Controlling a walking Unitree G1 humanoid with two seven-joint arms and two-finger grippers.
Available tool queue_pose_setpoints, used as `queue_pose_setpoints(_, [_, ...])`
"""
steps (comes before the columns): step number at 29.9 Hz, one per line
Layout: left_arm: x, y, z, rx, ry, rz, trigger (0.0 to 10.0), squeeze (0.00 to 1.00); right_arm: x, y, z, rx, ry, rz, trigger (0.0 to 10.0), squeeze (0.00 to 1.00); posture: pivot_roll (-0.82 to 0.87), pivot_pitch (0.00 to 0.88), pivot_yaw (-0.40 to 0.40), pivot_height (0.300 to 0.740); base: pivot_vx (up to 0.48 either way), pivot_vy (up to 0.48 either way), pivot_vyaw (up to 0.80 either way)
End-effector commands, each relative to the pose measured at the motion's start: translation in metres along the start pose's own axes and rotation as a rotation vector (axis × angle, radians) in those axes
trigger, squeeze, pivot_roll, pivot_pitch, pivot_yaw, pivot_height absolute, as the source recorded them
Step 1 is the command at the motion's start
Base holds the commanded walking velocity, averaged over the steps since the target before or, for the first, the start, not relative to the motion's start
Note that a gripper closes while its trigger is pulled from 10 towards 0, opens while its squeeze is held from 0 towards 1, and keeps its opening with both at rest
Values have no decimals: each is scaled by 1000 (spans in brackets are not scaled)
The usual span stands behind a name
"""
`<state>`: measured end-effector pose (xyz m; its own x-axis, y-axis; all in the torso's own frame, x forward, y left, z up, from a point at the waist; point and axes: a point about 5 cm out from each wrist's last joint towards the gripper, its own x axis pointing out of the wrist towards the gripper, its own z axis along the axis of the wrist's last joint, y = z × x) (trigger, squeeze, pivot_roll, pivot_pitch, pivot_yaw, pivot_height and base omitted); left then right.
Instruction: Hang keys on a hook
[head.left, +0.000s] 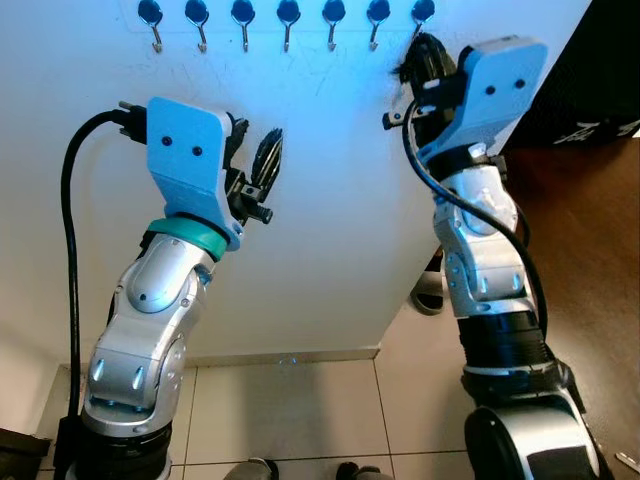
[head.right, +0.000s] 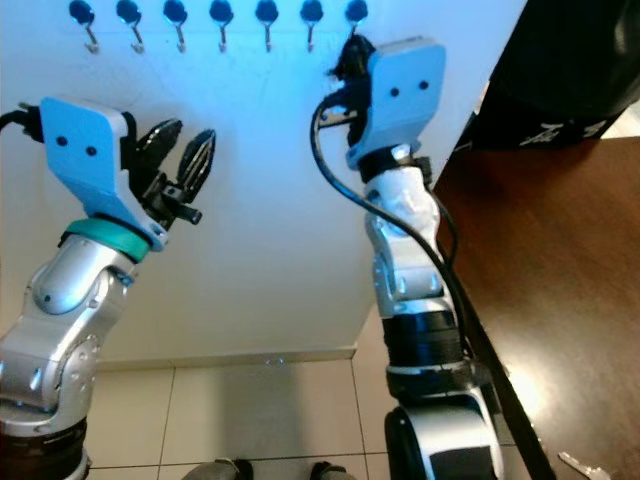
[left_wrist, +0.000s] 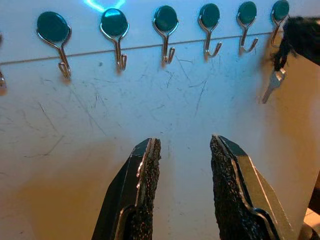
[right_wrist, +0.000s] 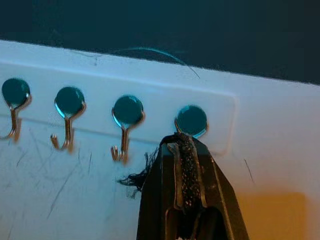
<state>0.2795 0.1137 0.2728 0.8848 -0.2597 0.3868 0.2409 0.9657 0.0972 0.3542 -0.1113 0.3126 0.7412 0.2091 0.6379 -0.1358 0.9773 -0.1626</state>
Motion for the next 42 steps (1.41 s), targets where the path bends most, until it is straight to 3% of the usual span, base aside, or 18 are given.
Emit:
queue_pose_setpoints(1, [-2,-2,0,5,6,-15,10000,0,4,-1,2,1,-17,-11,10000,0,149,86,89,740,0,0,0])
queue_pose_setpoints(20, [-2,-1,2,8,3,-14,10000,0,10,-6,2,-18,-22,-26,10000,0,151,87,88,740,0,0,0])
queue_pose_setpoints(28, [-1,1,2,6,1,-5,10000,0,2,13,9,9,-83,115,10000,0,150,84,88,740,0,0,0])
queue_pose_setpoints(42, [-1,0,4,6,-4,-18,10000,0,-2,8,15,-51,-117,76,10000,0,148,84,92,740,0,0,0])
